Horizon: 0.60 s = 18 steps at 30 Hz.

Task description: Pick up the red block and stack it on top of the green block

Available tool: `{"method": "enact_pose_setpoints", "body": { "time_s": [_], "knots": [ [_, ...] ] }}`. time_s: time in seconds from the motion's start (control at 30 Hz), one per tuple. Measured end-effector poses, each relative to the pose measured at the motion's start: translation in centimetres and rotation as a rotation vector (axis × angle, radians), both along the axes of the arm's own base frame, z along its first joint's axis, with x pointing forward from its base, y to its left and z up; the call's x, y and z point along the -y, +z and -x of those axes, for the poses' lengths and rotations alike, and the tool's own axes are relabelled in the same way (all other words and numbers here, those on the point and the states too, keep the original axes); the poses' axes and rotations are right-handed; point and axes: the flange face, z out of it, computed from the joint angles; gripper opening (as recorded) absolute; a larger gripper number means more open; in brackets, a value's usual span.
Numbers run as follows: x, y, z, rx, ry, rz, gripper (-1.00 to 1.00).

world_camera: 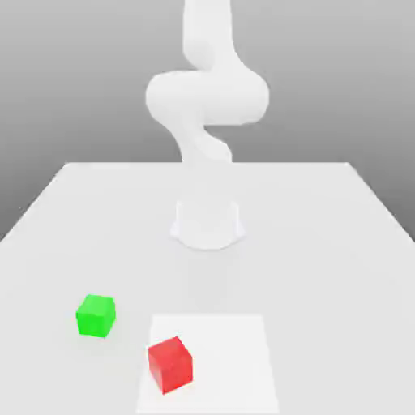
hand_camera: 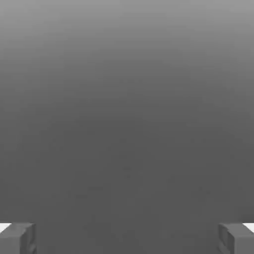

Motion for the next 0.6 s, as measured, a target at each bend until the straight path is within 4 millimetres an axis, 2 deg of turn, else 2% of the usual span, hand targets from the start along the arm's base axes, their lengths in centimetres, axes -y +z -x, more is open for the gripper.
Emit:
{"method": "enact_pose_setpoints", "body": {
  "time_s": [0.13, 0.3, 0.43, 0.6],
  "knots": [
    [0.9, -7.7, -4.6, -0.127, -0.138, -0.088, 0.0],
    [2.3, -17.8, -8.1, -0.275, -0.318, -0.18, 0.0],
    [3.3, -26.0, -9.2, -0.39, -0.471, -0.242, 0.0],
    [4.6, -36.2, -8.5, -0.529, -0.676, -0.304, 0.0]
  ]
}}
